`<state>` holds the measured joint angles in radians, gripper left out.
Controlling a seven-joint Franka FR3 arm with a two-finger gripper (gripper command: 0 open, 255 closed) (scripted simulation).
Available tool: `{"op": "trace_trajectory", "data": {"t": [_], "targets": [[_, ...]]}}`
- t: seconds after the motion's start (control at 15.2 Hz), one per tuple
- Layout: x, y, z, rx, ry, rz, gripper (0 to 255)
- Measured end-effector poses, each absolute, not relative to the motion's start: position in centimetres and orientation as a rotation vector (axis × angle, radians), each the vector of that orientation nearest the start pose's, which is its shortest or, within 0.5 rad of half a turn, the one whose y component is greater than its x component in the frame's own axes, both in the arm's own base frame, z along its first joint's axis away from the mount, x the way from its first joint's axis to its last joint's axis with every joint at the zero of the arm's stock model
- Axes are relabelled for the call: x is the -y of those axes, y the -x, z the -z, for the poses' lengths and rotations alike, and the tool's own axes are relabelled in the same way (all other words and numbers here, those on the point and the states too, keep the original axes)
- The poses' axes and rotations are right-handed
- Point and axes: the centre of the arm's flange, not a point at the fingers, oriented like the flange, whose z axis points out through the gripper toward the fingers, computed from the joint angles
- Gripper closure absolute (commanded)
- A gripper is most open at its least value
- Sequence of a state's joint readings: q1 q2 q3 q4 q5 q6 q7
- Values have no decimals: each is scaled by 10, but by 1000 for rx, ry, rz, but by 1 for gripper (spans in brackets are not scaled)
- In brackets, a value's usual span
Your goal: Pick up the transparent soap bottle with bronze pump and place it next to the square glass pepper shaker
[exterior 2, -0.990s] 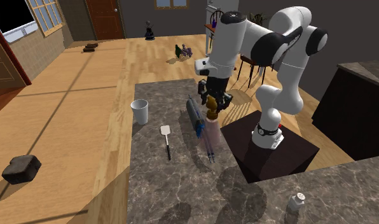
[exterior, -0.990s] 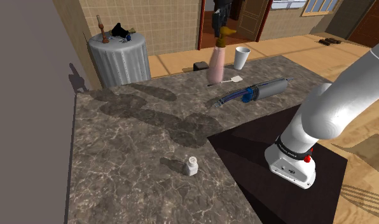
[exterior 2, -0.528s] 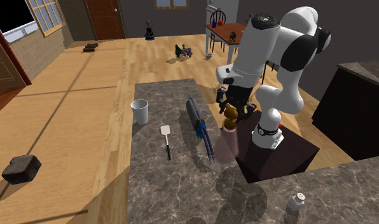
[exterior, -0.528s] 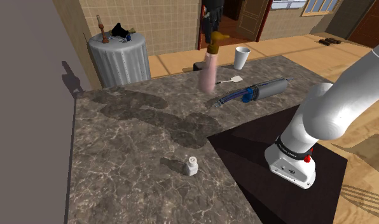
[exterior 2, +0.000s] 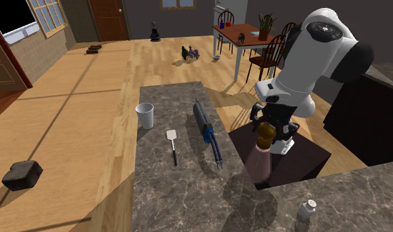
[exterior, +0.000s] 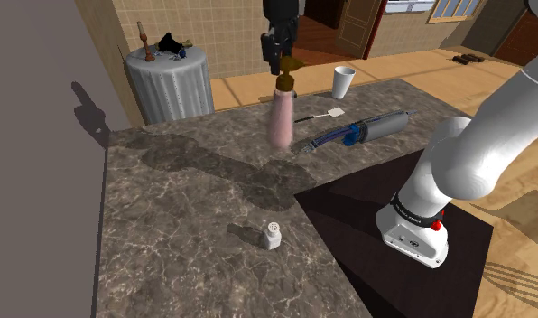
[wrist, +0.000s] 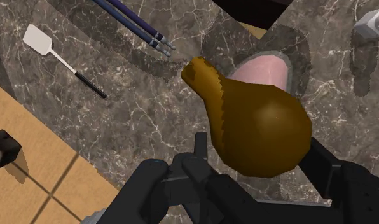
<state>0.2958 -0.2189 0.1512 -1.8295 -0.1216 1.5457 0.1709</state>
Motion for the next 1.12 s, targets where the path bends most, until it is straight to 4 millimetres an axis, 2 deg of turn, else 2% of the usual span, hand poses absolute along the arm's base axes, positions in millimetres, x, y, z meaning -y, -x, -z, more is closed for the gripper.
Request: {"op": "trace_trajectory", "data": {"t": [0.66, 0.79, 1.12], "targets": [[-331, -406, -614, 450, 3278, -29, 255], [-338, -405, -605, 448, 3278, -30, 255], [-341, -404, -578, 447, 3279, -30, 255]]}}
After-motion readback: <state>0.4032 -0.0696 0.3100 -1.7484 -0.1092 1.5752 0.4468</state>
